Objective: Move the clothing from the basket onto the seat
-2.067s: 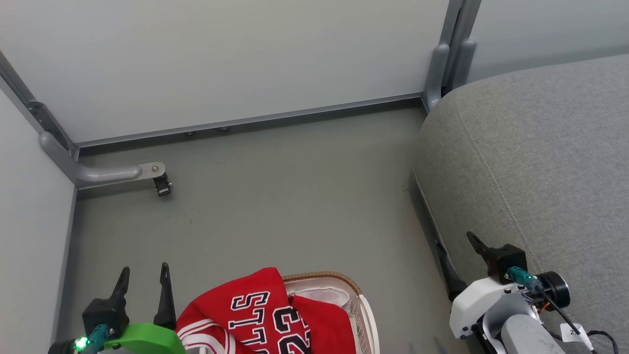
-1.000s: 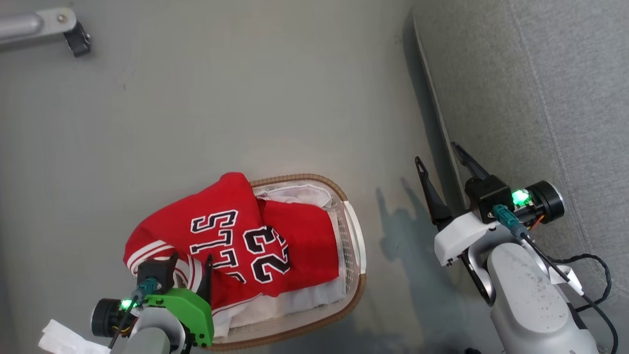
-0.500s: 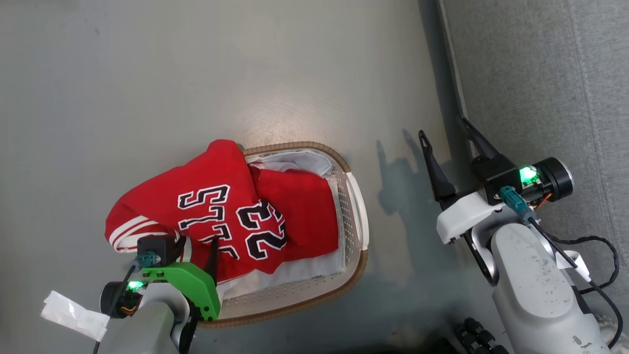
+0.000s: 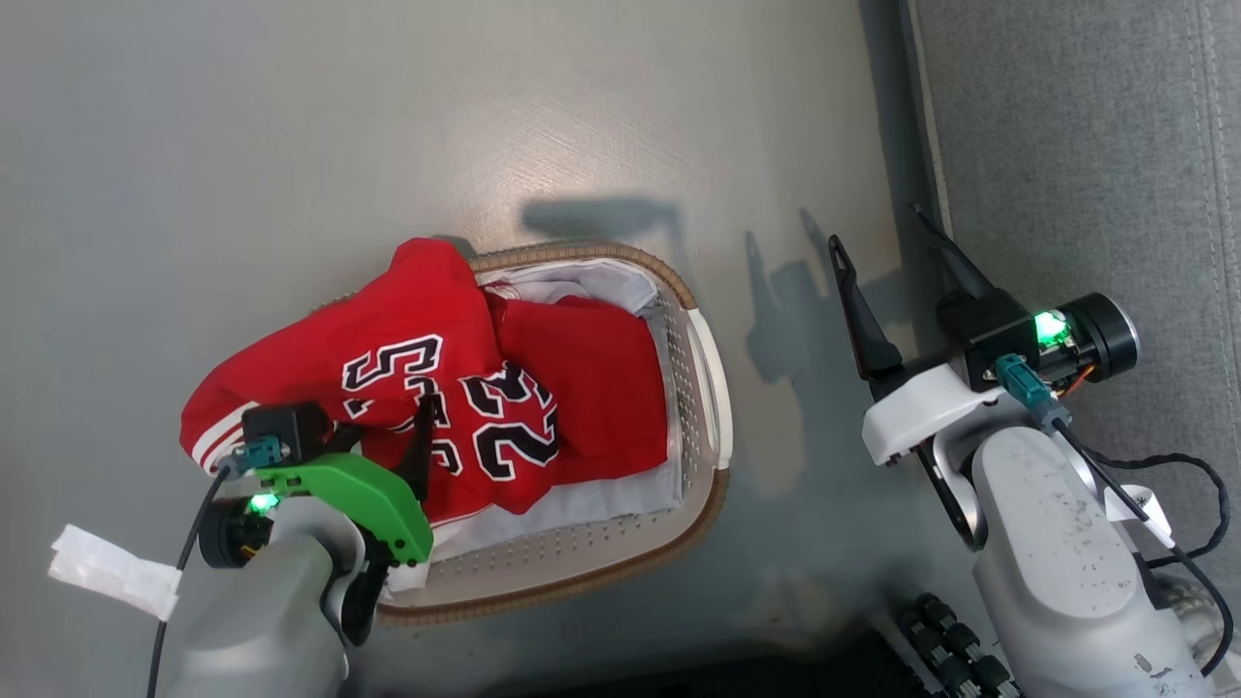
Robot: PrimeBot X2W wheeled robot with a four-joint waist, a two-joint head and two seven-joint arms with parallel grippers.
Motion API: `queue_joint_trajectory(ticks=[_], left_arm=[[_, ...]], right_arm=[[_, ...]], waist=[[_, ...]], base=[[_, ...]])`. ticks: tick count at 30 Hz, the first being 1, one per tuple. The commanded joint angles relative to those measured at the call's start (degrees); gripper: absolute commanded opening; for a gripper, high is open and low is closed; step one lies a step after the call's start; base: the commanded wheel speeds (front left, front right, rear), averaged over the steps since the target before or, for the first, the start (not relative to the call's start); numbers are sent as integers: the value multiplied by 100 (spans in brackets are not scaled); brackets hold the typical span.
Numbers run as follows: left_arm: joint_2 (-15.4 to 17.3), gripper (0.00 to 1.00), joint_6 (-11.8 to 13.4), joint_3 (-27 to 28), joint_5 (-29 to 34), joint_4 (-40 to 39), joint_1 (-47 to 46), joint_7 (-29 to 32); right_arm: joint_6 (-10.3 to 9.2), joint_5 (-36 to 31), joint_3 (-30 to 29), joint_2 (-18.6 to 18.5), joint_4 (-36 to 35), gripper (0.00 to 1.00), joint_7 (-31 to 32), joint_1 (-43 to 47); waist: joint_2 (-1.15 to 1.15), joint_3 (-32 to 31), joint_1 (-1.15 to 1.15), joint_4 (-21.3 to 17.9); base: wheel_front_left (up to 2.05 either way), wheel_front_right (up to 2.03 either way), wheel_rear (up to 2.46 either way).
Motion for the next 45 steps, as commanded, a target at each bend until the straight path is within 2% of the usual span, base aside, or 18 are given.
queue_joint_trajectory(ticks=[1, 6, 13, 14, 15, 16, 17, 24, 32, 40, 45], left_arm=[[58, 100, -12, -73, -81, -33, -169, -4], [104, 100, -12, -287, -274, -7, -377, -4], [-27, 100, -20, -565, -605, 205, -585, 1], [-38, 91, -25, -627, -650, 211, -606, 2], [-51, 48, -27, -708, -709, 242, -612, 2], [-57, 22, -27, -757, -749, 270, -627, 2], [-67, 0, -27, -782, -852, 306, -640, 2], [141, 0, -13, -1128, -1164, 211, -474, -1], [244, 0, -13, -1009, -1218, 40, 137, -1], [277, 0, -13, -479, -786, -336, 947, 0], [299, 0, -13, 20, -118, -910, 1432, -1]], right_arm=[[-4, 27, -12, -19, -45, 100, -27, -59], [-4, 27, -41, -19, -115, 100, -27, -55], [-4, -8, -94, -19, -161, 100, -27, 2], [-4, -17, -106, -19, -164, 100, -27, 9], [-4, -22, -109, -19, -162, 100, -27, 19], [-4, -21, -118, -19, -152, 100, -27, 27], [-4, -20, -127, -20, -137, 100, -27, 39], [-4, 200, -97, -17, -47, 100, -27, 28], [-4, 560, 156, -19, 241, 100, -27, 119], [-5, 822, 272, -22, 533, 100, -26, 474], [-5, 959, 208, -21, 580, 100, -26, 822]], waist=[[0, 102, 0, -15], [0, 296, 0, -18], [0, 438, 0, -13], [0, 447, 0, -5], [0, 446, 0, 0], [0, 439, 0, 6], [0, 416, 0, 14], [0, 52, 0, -7], [0, -949, 0, -64], [0, -2267, 0, -60], [0, -2943, 0, 16]], base=[[0, 0, 0], [0, 0, 0], [0, 0, 0], [0, 0, 0], [0, 0, 0], [0, 0, 0], [0, 0, 0], [0, 0, 0], [0, 0, 0], [0, 0, 0], [0, 0, 0]])
